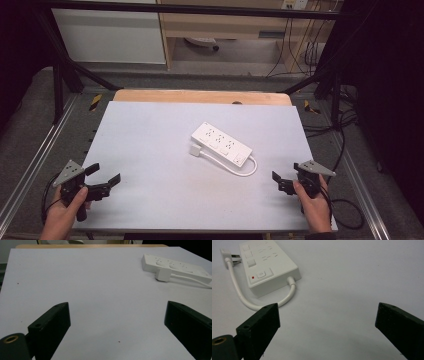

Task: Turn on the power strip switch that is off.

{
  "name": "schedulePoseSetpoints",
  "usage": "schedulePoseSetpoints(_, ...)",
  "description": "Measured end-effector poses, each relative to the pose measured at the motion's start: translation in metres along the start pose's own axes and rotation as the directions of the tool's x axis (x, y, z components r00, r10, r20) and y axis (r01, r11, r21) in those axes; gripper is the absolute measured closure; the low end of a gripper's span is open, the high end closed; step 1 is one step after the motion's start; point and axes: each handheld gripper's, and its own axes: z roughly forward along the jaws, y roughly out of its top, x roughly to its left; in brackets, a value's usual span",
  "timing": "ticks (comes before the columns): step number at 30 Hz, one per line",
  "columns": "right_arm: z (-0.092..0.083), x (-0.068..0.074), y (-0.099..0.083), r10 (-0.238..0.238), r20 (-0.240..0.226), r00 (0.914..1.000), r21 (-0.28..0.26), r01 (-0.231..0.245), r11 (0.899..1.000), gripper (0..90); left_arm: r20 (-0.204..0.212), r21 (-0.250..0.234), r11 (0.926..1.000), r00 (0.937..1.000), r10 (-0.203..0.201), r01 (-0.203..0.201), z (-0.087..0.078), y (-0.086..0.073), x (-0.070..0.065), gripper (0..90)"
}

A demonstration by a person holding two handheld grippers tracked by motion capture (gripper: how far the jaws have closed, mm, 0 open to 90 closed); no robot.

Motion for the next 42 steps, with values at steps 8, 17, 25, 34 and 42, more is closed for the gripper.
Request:
schedulePoseSetpoints(8, 0.0, 0.0, 0.001, 0.003, -0.012, 0.9999, -0.003, -0.003, 1.0, 6.4, 0.0, 0.007, 0.9999, 0.9999, 0.012, -0.012, 0.001, 0.0, -0.001, 6.7)
schedulePoseSetpoints(17, -0.004, 0.005, 0.007, -0.011, -0.028, 0.9996, -0.008, 0.011, 1.0, 3.8, 0.012, 0.017, 0.9998, 0.9999, 0.008, -0.008, 0.003, -0.001, -0.002, 6.6)
schedulePoseSetpoints(25, -0.008, 0.011, 0.012, -0.035, -0.059, 0.9977, -0.006, 0.034, 0.999, 2.8, 0.018, 0.023, 0.9996, 0.9997, 0.017, -0.017, 0.003, -0.001, -0.002, 6.3)
schedulePoseSetpoints(34, -0.012, 0.013, 0.016, -0.034, -0.082, 0.996, -0.021, 0.033, 0.999, 2.9, 0.025, 0.024, 0.9995, 0.9995, 0.02, -0.02, 0.004, -0.001, -0.004, 6.4)
schedulePoseSetpoints(42, -0.018, 0.021, 0.027, -0.041, -0.092, 0.9949, -0.07, 0.035, 0.997, 2.5, 0.019, 0.03, 0.9994, 0.9997, 0.016, -0.017, 0.003, -0.002, -0.003, 6.2)
